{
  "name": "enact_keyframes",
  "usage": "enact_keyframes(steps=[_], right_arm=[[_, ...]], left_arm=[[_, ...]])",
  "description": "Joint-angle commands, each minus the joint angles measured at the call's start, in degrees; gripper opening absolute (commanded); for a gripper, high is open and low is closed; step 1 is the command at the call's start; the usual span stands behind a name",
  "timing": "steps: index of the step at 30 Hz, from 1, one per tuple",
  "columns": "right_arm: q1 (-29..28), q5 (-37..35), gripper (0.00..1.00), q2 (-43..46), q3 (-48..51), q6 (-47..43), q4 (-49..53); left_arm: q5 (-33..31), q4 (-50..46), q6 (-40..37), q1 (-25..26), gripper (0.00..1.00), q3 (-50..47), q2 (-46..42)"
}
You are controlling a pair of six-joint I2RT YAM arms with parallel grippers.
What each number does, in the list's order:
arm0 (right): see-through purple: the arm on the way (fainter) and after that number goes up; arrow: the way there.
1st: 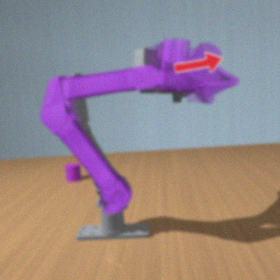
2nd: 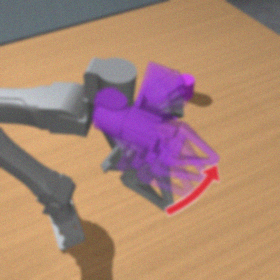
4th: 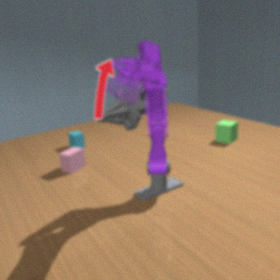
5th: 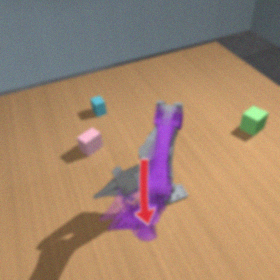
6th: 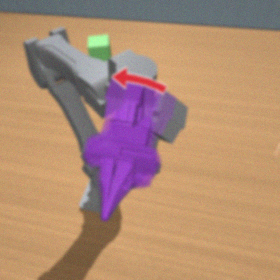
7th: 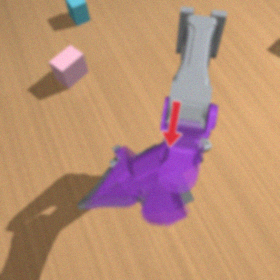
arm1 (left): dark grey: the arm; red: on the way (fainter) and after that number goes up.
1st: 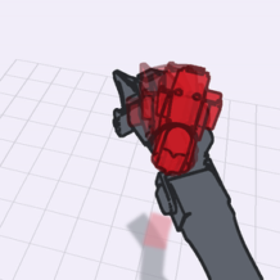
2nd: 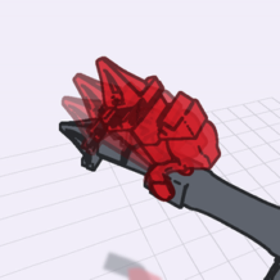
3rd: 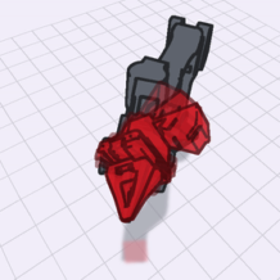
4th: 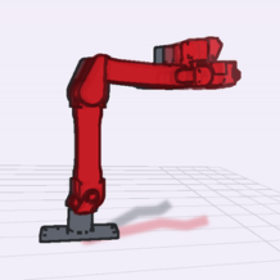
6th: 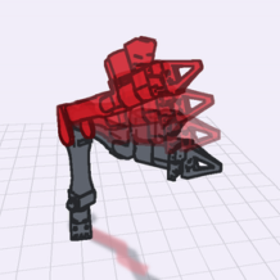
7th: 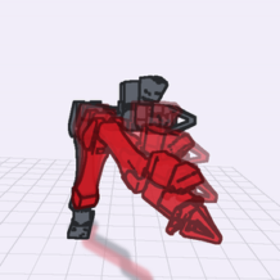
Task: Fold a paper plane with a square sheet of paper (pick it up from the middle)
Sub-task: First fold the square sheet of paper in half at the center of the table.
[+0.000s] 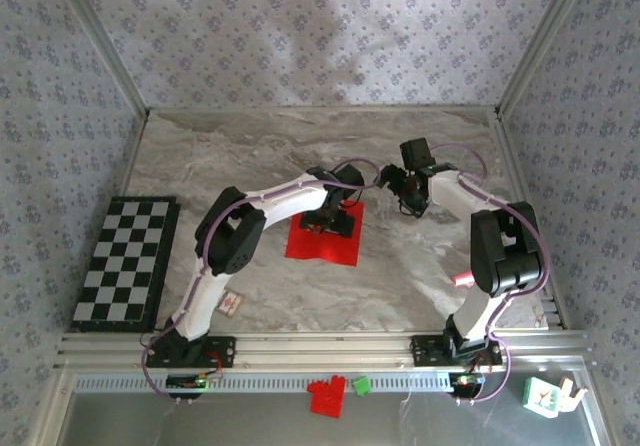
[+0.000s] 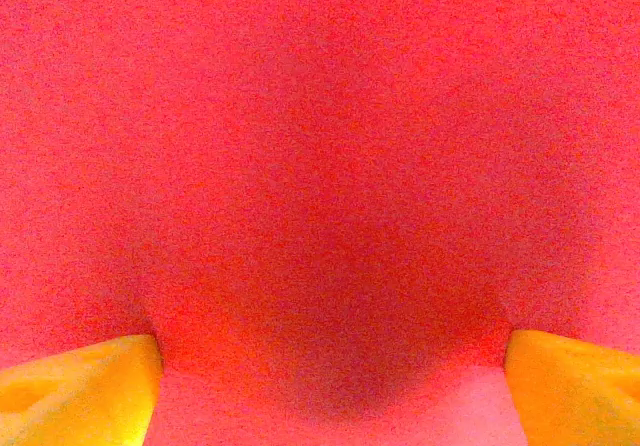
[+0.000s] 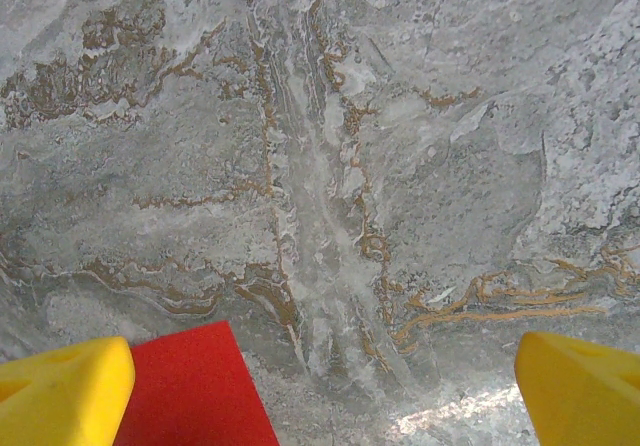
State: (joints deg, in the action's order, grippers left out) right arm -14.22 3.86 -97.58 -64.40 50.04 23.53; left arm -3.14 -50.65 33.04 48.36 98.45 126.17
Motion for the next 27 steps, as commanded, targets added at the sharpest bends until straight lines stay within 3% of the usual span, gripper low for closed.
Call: enact_keyframes(steps=[1,10,17,23,27], right_arm=[[0.42,-0.20,1.00,1.71,0.33,-0.43,0.86],[0.77,-0.04,1.00,3.20,1.05,-0.39,-0.15],[1.40,2.63,1.00,6.53,4.12,-0.60,-5.46],[1.30,8.72,0.98,9.74,7.83,-2.27,-14.07],[0.81,15.18,0.94,10.73,11.01,-2.59,-22.35]], left_arm=[[-0.38,-0.12,0.71,-0.56,0.86,-2.61,0.15],[3.06,5.18,0.47,-2.05,0.60,-7.36,-6.73],[15.17,17.23,1.35,-6.05,0.37,-14.77,-16.49],[30.29,34.64,7.55,-11.36,0.31,-23.13,-24.19],[34.73,43.74,11.66,-13.89,0.31,-27.12,-24.68]])
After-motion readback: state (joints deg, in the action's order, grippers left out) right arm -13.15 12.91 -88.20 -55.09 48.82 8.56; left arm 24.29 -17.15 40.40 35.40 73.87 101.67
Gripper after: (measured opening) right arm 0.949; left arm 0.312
